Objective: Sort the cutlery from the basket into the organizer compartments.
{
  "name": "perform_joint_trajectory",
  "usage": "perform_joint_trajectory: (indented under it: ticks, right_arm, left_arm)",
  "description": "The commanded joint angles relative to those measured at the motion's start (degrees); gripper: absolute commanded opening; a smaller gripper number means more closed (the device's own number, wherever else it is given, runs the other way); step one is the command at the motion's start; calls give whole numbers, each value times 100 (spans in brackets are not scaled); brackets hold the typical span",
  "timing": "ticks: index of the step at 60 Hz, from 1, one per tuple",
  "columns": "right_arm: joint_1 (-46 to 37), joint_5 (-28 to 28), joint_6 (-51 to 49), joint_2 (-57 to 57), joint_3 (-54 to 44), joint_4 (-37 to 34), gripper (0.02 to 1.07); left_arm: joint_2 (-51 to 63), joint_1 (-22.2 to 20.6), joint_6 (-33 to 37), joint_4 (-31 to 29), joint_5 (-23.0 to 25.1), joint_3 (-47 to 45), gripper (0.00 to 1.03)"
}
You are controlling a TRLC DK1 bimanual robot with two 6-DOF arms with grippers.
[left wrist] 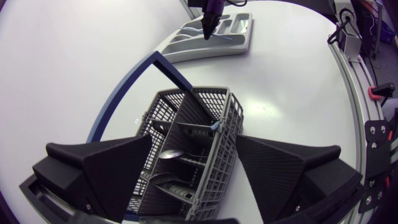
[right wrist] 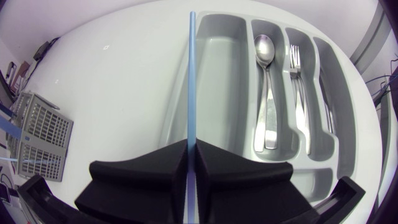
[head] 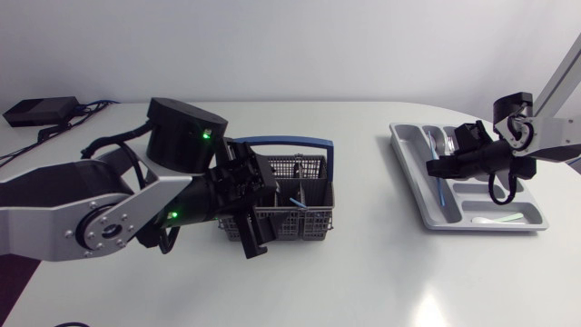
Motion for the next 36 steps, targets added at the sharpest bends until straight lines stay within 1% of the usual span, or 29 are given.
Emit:
perform_joint_trajectory:
  ticks: [1,10,14,22,26,27,30,32,34,36]
  right_arm:
    - [57,54,229,311,197,-21,8]
    - [136,134,229,557,285,-4,10]
    - [163,186,229,672,329,5,10]
    - [189,257,229,865,417,-21,10]
    - [189,309,220,926,434,-30,10]
    - [189,309,220,935,434,-30,12]
    - [189,309,220,944,417,-30,26]
    - [180,309,220,944,399,-30,36]
    - [180,309,211,926,390,-30,43]
    - [180,309,202,891,355,-21,49]
  left_arm:
    - [187,-63,45,161,-46,-171,92]
    - [354,-72,-16,398,-46,-153,90]
    - [459,-107,-43,504,-46,-144,87]
    - [644,-186,-78,601,-37,-109,87]
    - [696,-221,-87,662,-37,-92,84]
    - [714,-239,-95,671,-37,-83,84]
    - [749,-248,-113,697,-37,-65,82]
    - [776,-256,-131,697,-37,-39,78]
    - [793,-265,-131,724,-37,-30,77]
    - [802,-265,-131,732,-37,-21,72]
